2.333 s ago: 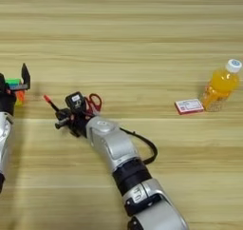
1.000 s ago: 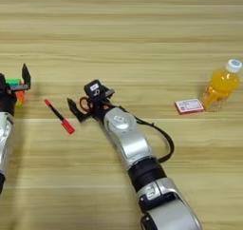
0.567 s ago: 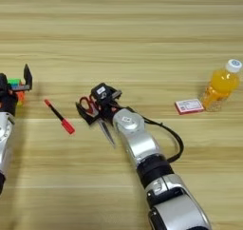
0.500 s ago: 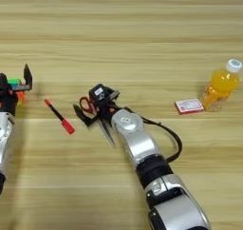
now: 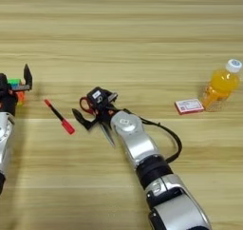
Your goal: Move the objects on the table
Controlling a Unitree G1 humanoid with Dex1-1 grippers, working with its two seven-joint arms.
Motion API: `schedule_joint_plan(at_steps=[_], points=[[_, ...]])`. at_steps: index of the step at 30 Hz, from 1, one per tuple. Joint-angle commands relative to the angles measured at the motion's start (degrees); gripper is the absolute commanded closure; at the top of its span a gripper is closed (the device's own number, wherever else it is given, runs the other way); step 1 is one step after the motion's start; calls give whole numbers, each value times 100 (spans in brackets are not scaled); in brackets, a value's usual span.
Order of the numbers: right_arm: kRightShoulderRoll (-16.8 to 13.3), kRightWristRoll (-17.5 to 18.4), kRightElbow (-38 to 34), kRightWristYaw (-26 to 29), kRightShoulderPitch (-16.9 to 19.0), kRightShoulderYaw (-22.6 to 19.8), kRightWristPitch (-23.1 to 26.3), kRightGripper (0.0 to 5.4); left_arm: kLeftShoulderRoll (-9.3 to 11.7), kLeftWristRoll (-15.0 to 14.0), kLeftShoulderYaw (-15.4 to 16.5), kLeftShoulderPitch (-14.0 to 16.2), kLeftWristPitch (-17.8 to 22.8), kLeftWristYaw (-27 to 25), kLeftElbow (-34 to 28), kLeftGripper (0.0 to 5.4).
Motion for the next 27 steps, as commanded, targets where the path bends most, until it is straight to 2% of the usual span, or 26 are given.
schedule_joint_plan(at_steps=[1, 15, 27], points=[[-29, -98, 170, -85, -159, -25, -102, 2, 19, 24, -16, 34, 102, 12, 28, 0], [-155, -355, 954, -442, -424, -76, -326, 2, 29, 15, 4, 38, 83, 18, 41, 0], [-579, -465, 880, -425, -196, -92, -374, 2, 29, 19, 5, 26, 89, 32, 31, 0]])
